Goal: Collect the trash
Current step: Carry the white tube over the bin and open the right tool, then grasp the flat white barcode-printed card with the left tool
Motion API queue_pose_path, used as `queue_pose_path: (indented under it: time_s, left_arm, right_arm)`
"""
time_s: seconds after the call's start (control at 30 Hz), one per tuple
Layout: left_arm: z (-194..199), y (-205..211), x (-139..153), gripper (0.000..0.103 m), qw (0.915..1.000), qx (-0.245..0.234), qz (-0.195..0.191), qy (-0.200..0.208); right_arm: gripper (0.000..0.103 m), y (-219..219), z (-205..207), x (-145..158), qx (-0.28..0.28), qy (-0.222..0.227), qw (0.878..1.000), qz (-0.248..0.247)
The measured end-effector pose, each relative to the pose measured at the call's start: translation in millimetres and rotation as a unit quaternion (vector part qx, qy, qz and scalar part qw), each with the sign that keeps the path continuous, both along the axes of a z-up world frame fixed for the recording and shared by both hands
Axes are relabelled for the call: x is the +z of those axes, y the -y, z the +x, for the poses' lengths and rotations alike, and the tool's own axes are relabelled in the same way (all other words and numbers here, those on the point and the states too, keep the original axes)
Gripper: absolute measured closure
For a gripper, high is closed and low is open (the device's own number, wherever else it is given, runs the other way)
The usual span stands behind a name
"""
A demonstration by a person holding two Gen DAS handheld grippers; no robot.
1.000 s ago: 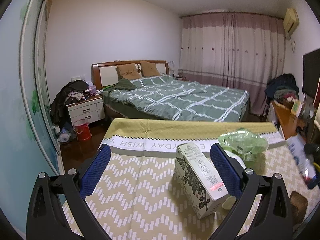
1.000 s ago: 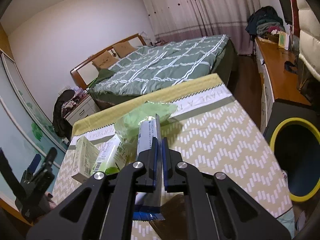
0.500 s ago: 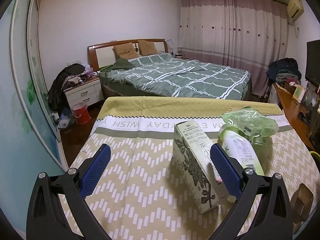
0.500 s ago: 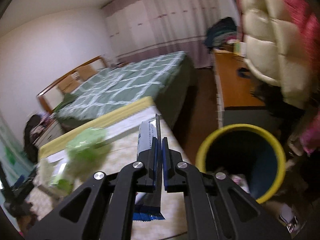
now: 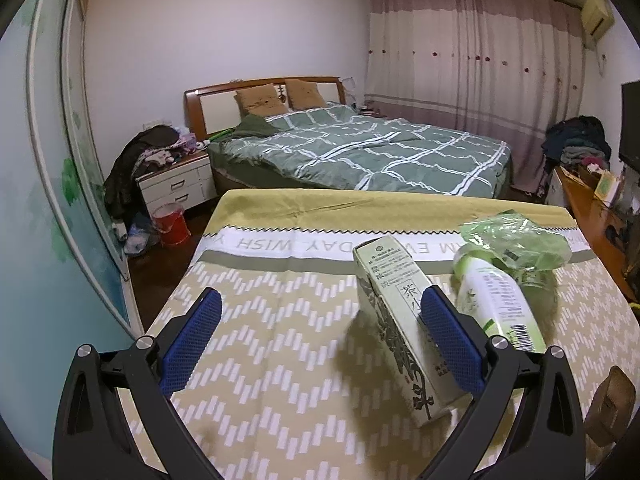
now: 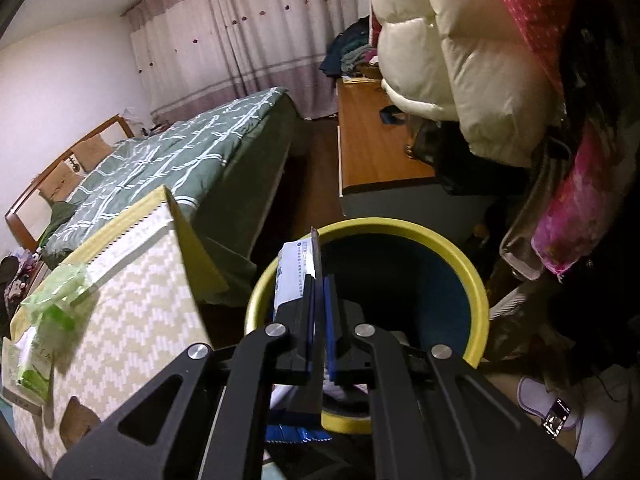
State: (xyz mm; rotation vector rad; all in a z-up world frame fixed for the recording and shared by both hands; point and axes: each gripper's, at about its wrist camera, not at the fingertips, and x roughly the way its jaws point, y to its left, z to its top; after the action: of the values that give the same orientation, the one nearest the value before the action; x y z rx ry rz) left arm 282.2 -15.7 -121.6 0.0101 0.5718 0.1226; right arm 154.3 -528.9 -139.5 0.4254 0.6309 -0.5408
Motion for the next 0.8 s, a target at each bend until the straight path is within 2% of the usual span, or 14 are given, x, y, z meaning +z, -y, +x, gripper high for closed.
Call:
queue_pose_path:
  time_s: [0.23,0.3,0.43,0.6,0.8]
  left_arm:
    - [-3.0,-19.5,-2.2,0.005,0.9982,0.053,0.008,-0.028]
    - [-3.8,-26.4,-6.9,0.005,0.9965,0.069,0.016,-0.045]
    - [-10.7,-41.4,-18.8,0.005,0.9935,0.087,0.007,-0.073]
    - [-22.9,-48.4,-18.8,0.005,0.9931,0.091,-0.014,-0.073]
    - [-30.2,-33.8,-7.8,0.005,0.994,0.077,-0.042,-0.066]
  right_arm:
    - [0.097,6.8,1.0,-5.6,-0.008,-0.008,1.0,0.004]
    - [0.097,7.0,1.1,-5.5,-0.01,-0.01,1.0,0.005]
    - [0.096,6.6,1.4,-5.8,-0.015,-0.015,1.0,0.0]
    - [0.091,4.3,2.1,-4.9,-0.018,-0.016,1.0,-0.005]
    - [0.084,-10.4,1.6,-0.6,-0.004,0.004,1.0,-0.01]
